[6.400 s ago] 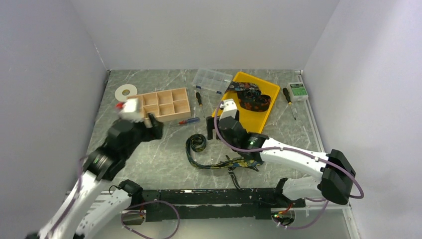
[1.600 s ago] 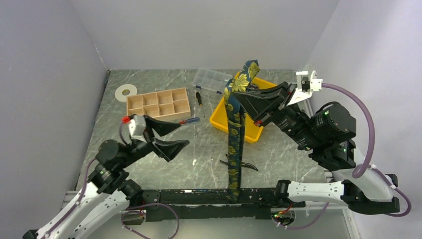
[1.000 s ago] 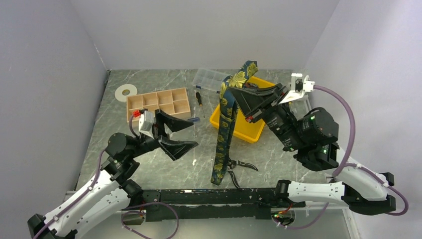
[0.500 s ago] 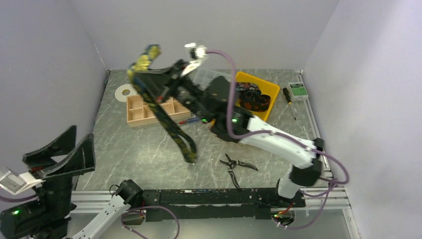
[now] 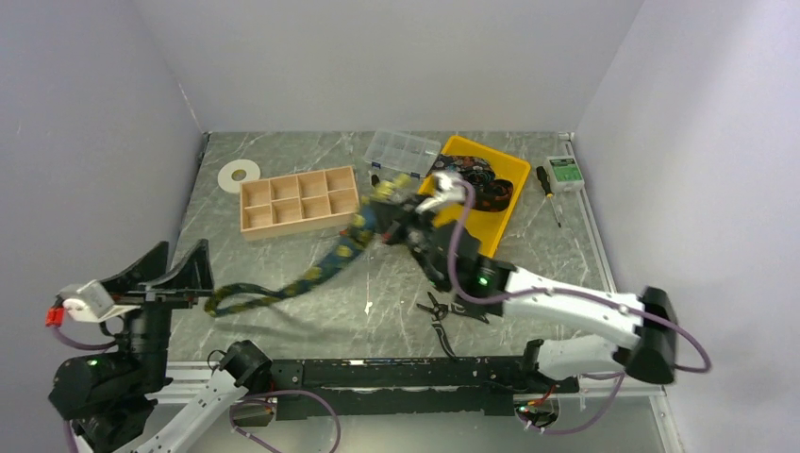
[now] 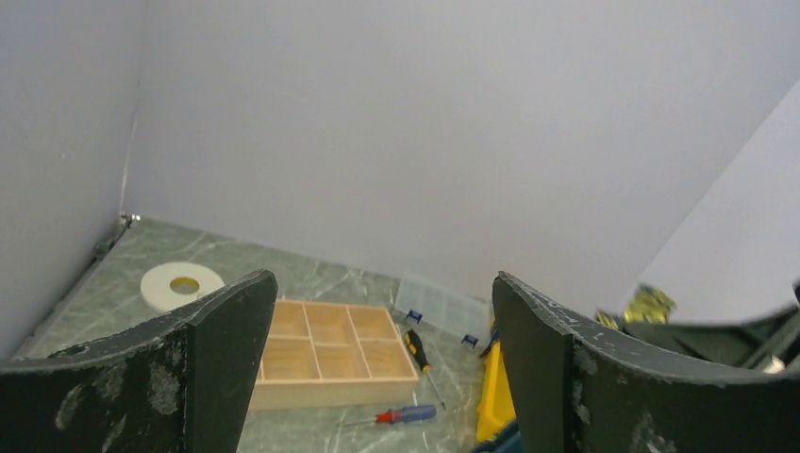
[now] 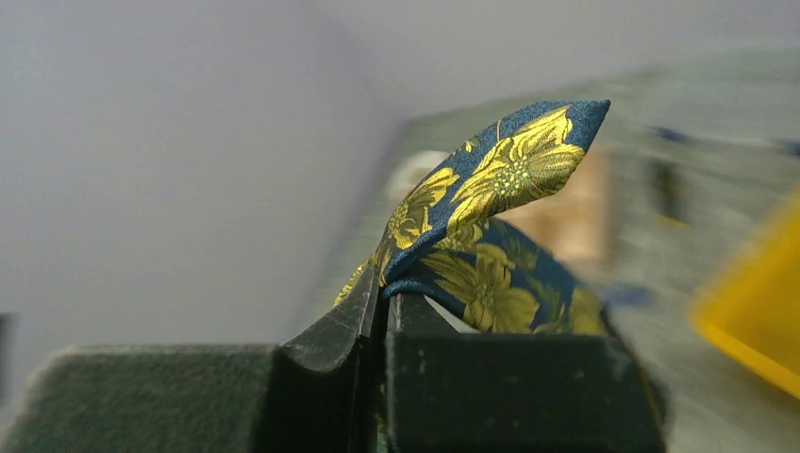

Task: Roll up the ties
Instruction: Flatten out the tie at the center of the board.

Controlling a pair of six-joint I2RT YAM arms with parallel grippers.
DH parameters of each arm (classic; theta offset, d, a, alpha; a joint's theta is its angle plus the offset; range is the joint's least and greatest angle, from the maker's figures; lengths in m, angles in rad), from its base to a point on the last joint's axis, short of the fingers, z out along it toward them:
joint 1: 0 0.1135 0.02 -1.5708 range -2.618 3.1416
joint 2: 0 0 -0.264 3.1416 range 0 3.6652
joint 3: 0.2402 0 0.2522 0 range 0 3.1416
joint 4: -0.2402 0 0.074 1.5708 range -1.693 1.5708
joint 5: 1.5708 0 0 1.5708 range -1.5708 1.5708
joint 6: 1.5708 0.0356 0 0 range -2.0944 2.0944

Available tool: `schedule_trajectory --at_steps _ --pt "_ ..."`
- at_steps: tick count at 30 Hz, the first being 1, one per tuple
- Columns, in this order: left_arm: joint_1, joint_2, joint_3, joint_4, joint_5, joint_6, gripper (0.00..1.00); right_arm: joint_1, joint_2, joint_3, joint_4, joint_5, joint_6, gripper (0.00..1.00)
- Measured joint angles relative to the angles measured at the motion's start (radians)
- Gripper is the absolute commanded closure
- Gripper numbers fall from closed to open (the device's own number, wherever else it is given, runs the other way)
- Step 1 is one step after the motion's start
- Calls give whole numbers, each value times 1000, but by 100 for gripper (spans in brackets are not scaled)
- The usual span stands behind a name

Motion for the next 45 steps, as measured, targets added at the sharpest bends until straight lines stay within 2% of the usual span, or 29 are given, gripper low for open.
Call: schedule_trajectory --at_steps 2,4,8,10,13,15,17,20,23,25,28,31,33,37,40,43,45 --pt "0 5 -30 -3 -2 -14 10 -27 -145 -200 -43 128 44 100" --pt "0 17 -66 -2 -4 -43 10 -24 -301 -354 -163 259 136 100" --pt "0 71 -153 -2 -2 -122 11 -17 -535 -479 -464 460 405 100" --pt "0 114 -200 1 3 -170 12 -18 -589 -492 -623 528 567 100" --pt "0 182 -263 12 25 -243 14 -17 -593 -491 -884 584 852 100" --pt "0 231 -304 24 48 -299 15 -17 -540 -491 -1095 589 1072 100" --pt "0 272 -341 42 74 -347 16 -16 -467 -491 -1289 581 1226 100" --pt "0 311 -389 65 109 -413 16 -16 -357 -491 -1523 555 1362 100" --pt "0 324 -422 71 126 -459 16 -20 -364 -501 -1636 551 1427 100" --pt "0 320 -428 71 127 -477 16 -45 -422 -524 -1655 547 1452 86" --pt "0 296 -428 71 124 -499 16 -124 -543 -567 -1648 535 1482 51" --pt "0 269 -428 55 107 -523 15 -199 -665 -597 -1630 528 1443 21" --pt "0 260 -428 31 97 -543 14 -238 -715 -597 -1602 526 1377 9" --pt "0 251 -427 -22 74 -570 12 -297 -724 -537 -1568 526 1227 2" --pt "0 250 -409 -84 58 -577 12 -311 -639 -388 -1525 531 1029 1" --pt "0 263 -371 -143 42 -591 11 -313 -554 -267 -1336 492 709 3" --pt "0 280 -350 -174 34 -604 11 -313 -524 -263 -1105 377 464 8"
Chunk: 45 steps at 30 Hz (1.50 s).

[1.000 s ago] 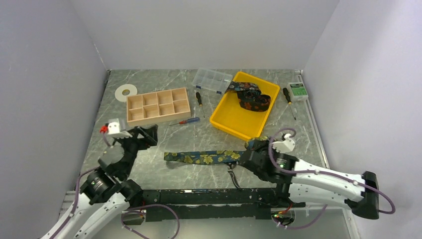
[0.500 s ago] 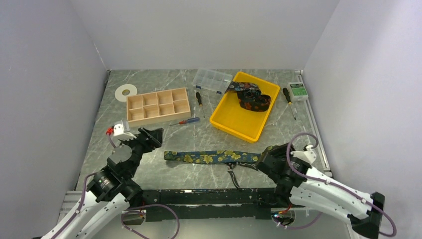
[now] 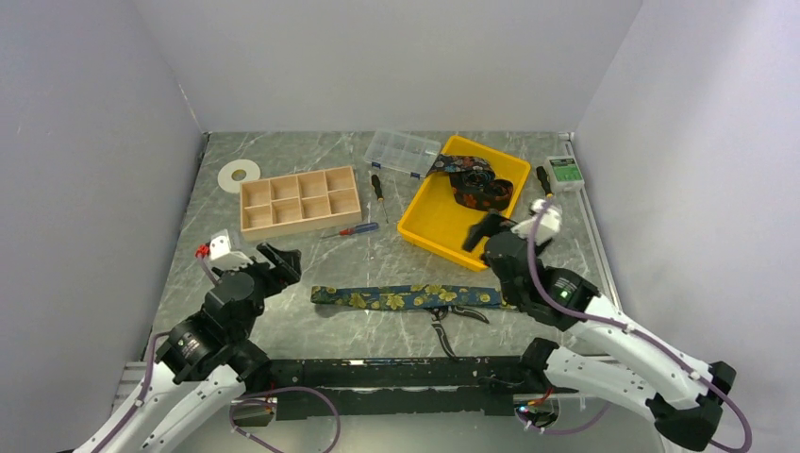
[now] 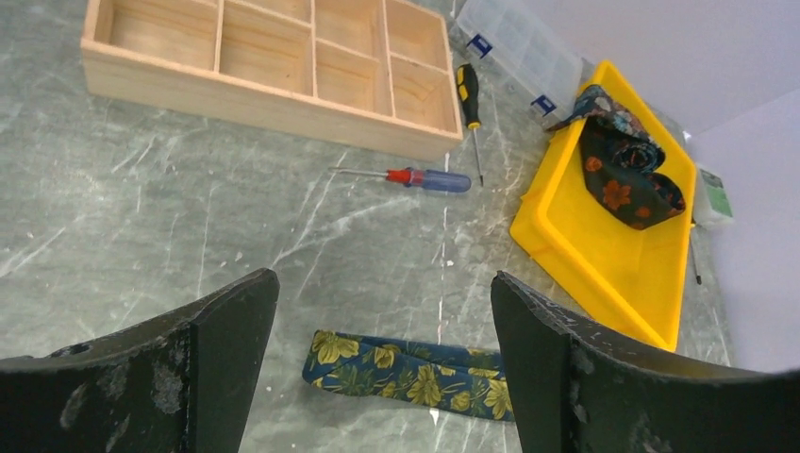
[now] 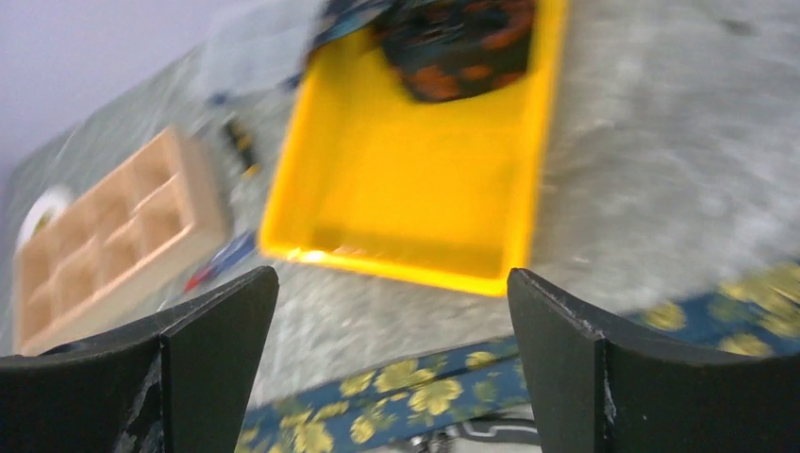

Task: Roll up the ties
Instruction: Flatten out the tie at the center of the board.

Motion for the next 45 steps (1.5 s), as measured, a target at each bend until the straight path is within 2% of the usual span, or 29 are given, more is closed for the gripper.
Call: schedule_trajectory --at_steps 2,5,10,13,19,22,25,31,37,45 --pt "0 21 7 -27 2 -21 12 -1 29 -26 182 -132 -165 17" --pt "2 40 3 -61 23 -45 14 1 136 -63 393 -351 -321 22" --pt "2 30 -58 -64 105 -90 17 65 393 -139 625 -591 -414 22" --pt "2 14 -105 -90 138 -122 18 113 486 -179 680 -667 -437 22" --pt "2 3 -185 -105 161 -185 22 194 650 -132 775 -718 -482 28" --pt "2 11 -210 -96 164 -206 28 215 714 -89 804 -725 -492 30" --pt "2 36 -218 -68 185 -196 33 215 735 -83 820 -724 -496 31" --pt "2 158 -205 49 290 -106 36 169 794 -79 832 -736 -495 42" --pt "2 314 -203 91 316 -93 37 138 874 -64 829 -733 -496 44" --pt "2 355 -245 146 260 -117 41 137 830 -44 795 -715 -517 40"
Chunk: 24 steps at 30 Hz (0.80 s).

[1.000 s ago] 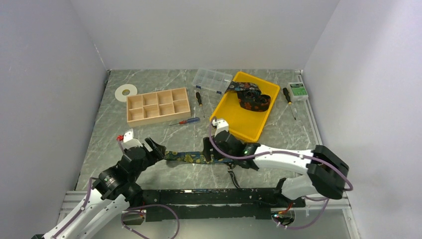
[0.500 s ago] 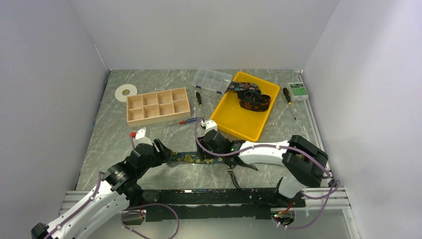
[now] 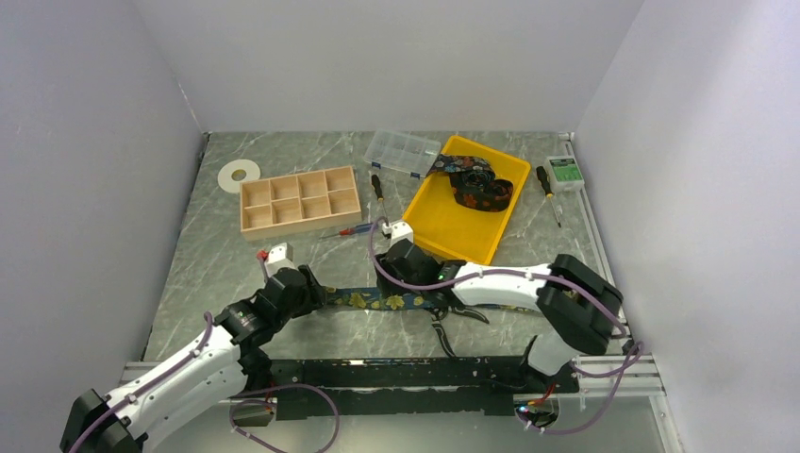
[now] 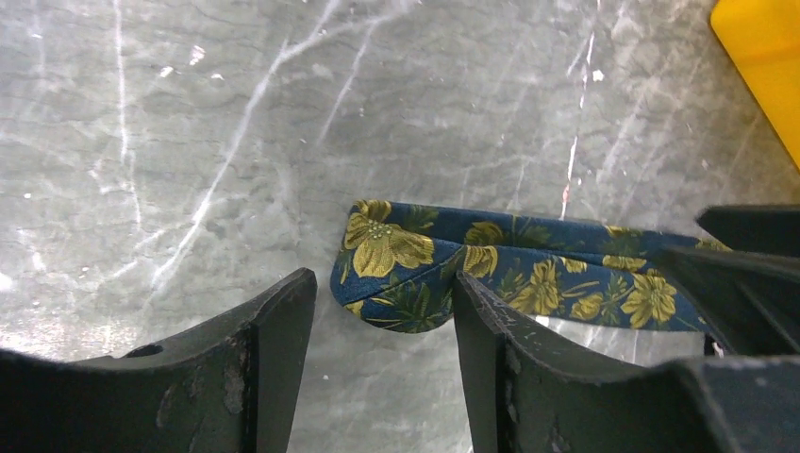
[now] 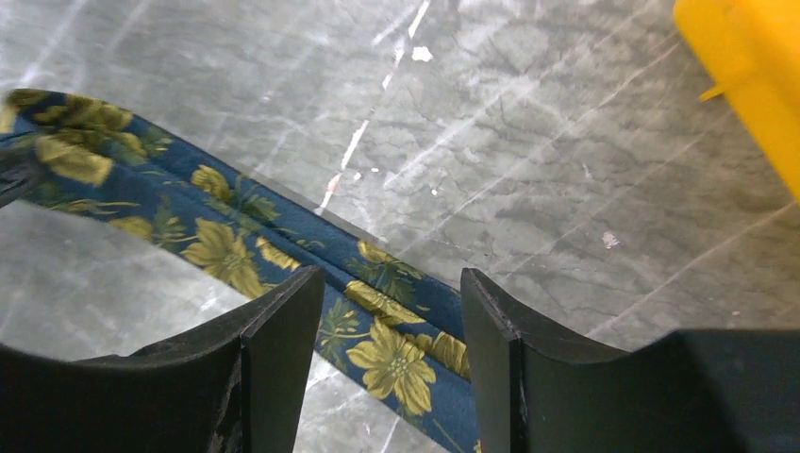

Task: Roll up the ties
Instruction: Flatten out the tie at the center of the board.

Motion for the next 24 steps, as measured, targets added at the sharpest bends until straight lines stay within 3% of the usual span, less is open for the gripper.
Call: schedule_trajectory --at_steps 5,11,16,21,24 --pt "0 -9 -13 3 -58 -33 44 25 -88 0 -37 -10 -55 42" --pt "0 -14 -26 -1 -108 -73 44 100 -24 0 -103 -6 -95 52" --pt "0 -21 -26 -3 -119 -85 44 117 35 31 -135 14 -106 70" --pt "0 -27 -26 -4 -130 -89 44 118 70 64 -157 62 -108 97" --pt "0 -38 -26 -6 -134 -89 44 118 69 65 -161 75 -109 100"
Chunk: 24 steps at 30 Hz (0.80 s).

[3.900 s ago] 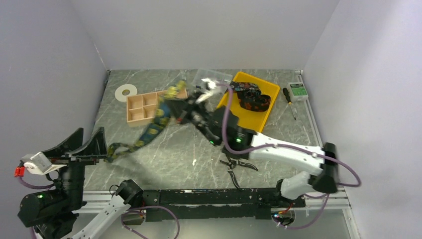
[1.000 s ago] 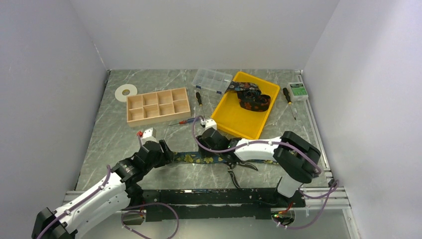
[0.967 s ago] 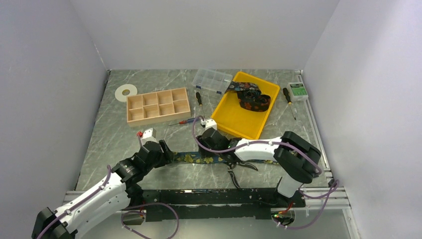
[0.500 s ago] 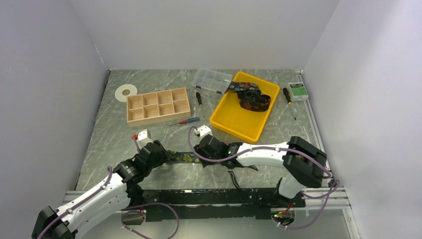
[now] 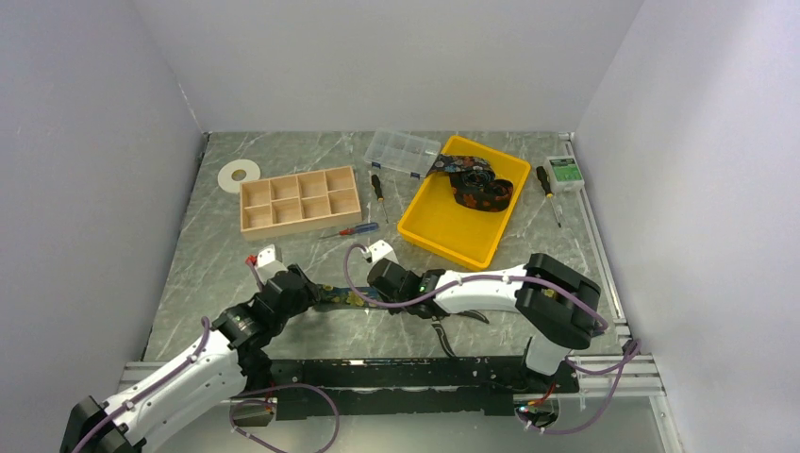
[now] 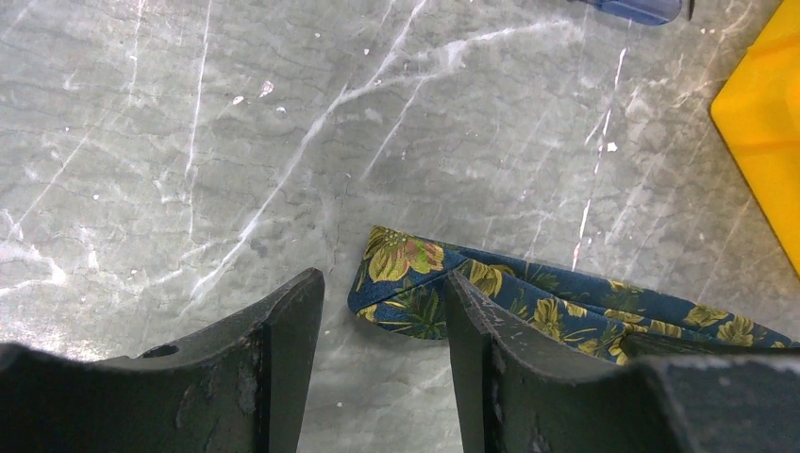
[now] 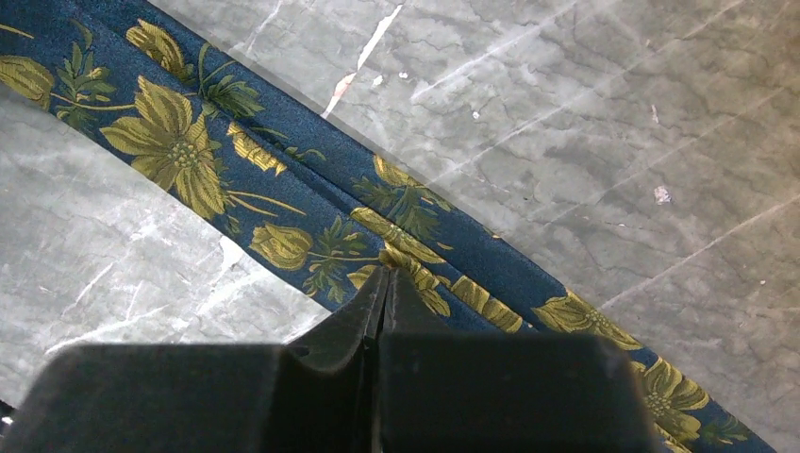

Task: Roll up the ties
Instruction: Flatten out the tie at the center of the board.

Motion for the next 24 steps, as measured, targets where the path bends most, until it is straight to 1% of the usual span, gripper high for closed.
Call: schedule_trajectory --at_steps 10,18,24 --pt "0 -72 -13 -17 -11 -11 42 2 0 53 -42 40 -80 100" --pt "0 -96 -13 -51 -40 -18 34 -10 40 140 -31 55 -121 100" --pt "0 -91 -12 -74 -55 -25 32 -35 93 142 -22 50 -119 100"
